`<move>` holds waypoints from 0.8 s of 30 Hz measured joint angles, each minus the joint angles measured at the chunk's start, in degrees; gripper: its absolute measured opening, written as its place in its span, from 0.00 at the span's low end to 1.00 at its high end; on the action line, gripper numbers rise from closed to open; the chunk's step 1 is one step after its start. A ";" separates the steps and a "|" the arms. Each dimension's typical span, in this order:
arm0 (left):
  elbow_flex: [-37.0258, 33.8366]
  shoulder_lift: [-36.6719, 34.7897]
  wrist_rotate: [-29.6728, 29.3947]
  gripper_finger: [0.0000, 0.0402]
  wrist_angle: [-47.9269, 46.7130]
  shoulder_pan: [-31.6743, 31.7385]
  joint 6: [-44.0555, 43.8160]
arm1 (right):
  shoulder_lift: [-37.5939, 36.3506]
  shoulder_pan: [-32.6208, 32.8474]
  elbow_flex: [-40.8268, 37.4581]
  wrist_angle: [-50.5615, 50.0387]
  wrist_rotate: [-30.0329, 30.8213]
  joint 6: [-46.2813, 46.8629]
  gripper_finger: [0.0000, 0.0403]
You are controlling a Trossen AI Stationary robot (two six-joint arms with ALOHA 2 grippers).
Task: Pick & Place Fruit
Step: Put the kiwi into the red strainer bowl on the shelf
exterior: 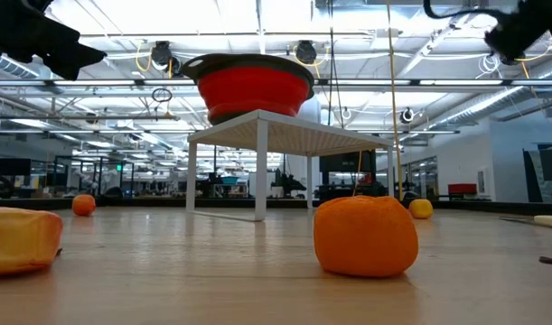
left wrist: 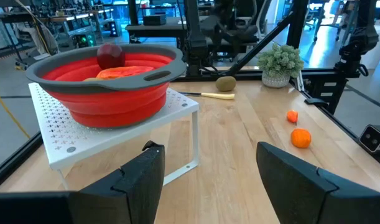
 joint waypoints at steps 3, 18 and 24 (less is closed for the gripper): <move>0.00 0.00 0.00 0.63 0.00 0.00 0.00 | 0.00 0.00 -3.59 2.53 -2.07 -0.05 0.81; 0.00 -0.01 -0.02 0.63 -0.04 0.00 -0.07 | 0.00 0.00 -14.85 16.17 -3.06 1.58 0.81; 0.00 -0.02 -0.04 0.63 -0.04 0.00 -0.07 | 0.00 -0.02 -19.19 19.94 -3.02 3.07 0.80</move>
